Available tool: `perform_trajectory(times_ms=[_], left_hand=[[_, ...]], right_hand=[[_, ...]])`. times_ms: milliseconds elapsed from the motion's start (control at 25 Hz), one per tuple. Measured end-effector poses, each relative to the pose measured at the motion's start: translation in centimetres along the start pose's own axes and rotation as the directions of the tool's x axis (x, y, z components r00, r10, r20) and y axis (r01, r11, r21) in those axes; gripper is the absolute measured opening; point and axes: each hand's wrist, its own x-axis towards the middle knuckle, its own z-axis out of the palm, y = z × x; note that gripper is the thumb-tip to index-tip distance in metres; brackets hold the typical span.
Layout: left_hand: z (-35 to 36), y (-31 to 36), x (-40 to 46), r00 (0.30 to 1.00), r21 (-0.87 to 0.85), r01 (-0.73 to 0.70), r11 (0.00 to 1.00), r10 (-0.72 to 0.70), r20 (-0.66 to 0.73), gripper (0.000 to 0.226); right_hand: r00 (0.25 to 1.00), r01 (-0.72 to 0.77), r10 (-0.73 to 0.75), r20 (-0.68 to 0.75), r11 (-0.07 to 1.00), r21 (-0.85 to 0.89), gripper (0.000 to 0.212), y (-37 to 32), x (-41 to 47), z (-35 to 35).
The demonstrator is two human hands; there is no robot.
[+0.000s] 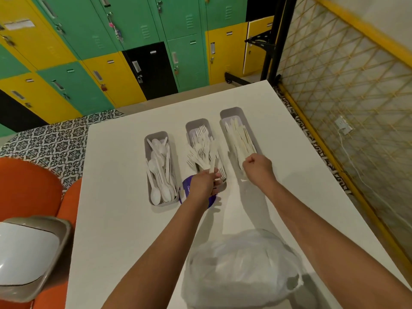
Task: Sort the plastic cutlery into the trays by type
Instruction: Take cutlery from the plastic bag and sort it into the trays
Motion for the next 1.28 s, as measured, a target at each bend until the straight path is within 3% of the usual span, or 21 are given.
perform_trajectory(times_ms=[120, 200, 280, 440, 640, 720, 800, 880, 1040, 1280], left_hand=[[2.1, 0.3, 0.7, 1.0, 0.129, -0.019, 0.991, 0.019, -0.002, 0.035], [3.5, 0.6, 0.9, 0.995, 0.083, 0.026, 0.996, -0.034, 0.094, 0.028], [4.3, 0.6, 1.1, 0.986, 0.165, -0.056, 0.985, 0.028, 0.165, 0.025], [5.9, 1.1, 3.1, 0.985, 0.273, -0.121, 0.954, 0.08, 0.154, 0.014], [7.5, 1.6, 5.1, 0.984, 0.39, -0.169, 0.905, 0.13, 0.123, 0.022], [7.9, 1.9, 5.1, 0.969, 0.412, -0.242, 0.878, 0.198, 0.148, 0.004], [7.9, 1.9, 5.1, 0.945, 0.526, -0.327, 0.785, 0.254, 0.207, 0.044], [7.3, 1.8, 4.3, 0.92, 0.589, -0.391, 0.707, 0.319, 0.228, 0.054], [5.4, 0.8, 2.6, 0.889, 0.508, -0.457, 0.73, 0.402, 0.221, 0.036], [1.0, -3.0, -2.5, 0.889, 0.38, -0.442, 0.813, 0.338, 0.31, 0.023]], right_hand=[[0.999, -0.022, 0.02, -0.029, 0.997, -0.076, 0.015, 1.1, 1.7, -1.2], [0.999, -0.041, 0.037, -0.029, 0.99, -0.134, 0.015, 1.5, 2.8, -1.8], [0.999, -0.052, 0.049, -0.019, 0.985, -0.163, 0.015, 1.9, 3.6, -2.0], [0.999, -0.051, 0.044, -0.032, 0.972, -0.229, 0.023, 2.0, 4.9, -2.1], [1.0, -0.017, 0.009, -0.027, 0.957, -0.288, 0.02, 2.0, 6.0, -1.7], [0.999, -0.009, -0.003, -0.035, 0.949, -0.316, 0.018, 1.9, 6.1, -1.8], [0.998, -0.011, -0.011, -0.064, 0.945, -0.326, 0.022, 2.0, 5.8, -2.1], [0.996, -0.011, -0.014, -0.083, 0.955, -0.298, 0.021, 2.4, 5.1, -2.2], [0.996, 0.003, -0.025, -0.088, 0.971, -0.239, 0.015, 3.6, 2.6, -2.5], [0.995, 0.09, -0.095, -0.029, 0.986, -0.138, 0.01, 5.0, -2.7, -2.2]])
